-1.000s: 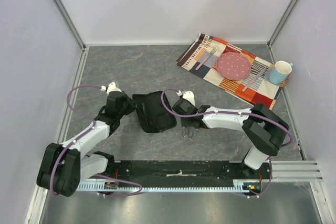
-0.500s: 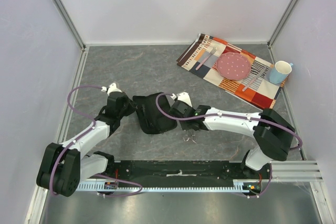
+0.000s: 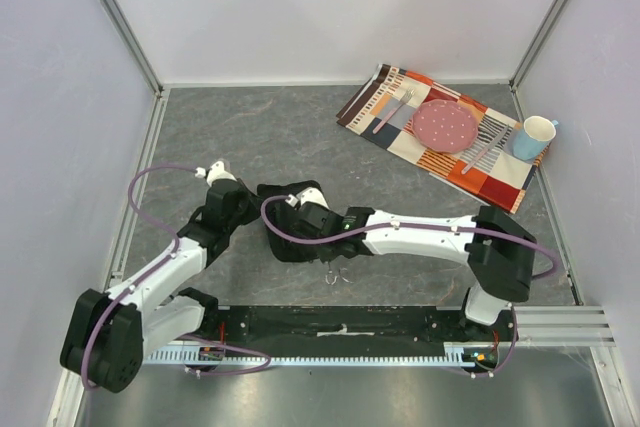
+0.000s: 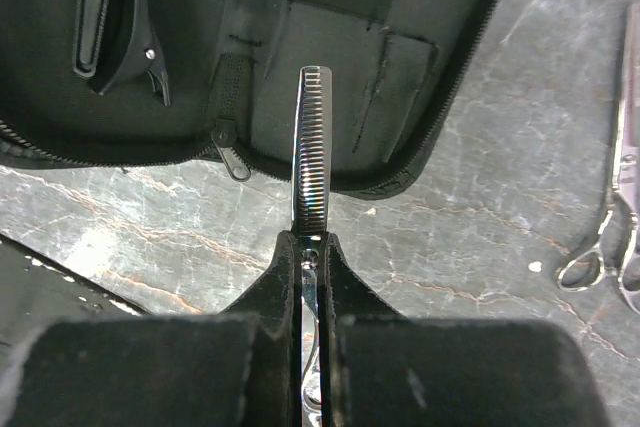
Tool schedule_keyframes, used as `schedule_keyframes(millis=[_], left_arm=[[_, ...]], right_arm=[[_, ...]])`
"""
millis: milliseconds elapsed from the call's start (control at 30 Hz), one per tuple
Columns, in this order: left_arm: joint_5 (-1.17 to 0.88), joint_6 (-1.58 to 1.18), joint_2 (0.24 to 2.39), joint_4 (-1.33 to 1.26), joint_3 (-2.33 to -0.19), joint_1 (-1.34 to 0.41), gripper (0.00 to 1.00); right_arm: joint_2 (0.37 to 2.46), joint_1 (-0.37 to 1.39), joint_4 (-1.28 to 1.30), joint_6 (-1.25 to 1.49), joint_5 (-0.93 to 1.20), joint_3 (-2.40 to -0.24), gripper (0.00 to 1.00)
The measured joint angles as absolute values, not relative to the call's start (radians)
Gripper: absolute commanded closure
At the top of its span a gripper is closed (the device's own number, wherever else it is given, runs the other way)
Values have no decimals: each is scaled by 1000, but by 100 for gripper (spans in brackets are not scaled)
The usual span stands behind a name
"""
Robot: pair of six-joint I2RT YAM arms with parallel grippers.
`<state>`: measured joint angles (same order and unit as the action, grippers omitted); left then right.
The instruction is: Sort the hair-cutting tools
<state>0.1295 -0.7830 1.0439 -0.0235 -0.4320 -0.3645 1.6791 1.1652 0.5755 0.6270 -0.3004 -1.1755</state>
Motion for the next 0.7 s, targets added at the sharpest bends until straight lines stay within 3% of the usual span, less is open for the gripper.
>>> schedule_keyframes(millis=[700], left_arm=[[189, -821, 968, 18, -400, -426, 98]], right_arm=[[1864, 1178, 590, 631, -262, -1230, 100]])
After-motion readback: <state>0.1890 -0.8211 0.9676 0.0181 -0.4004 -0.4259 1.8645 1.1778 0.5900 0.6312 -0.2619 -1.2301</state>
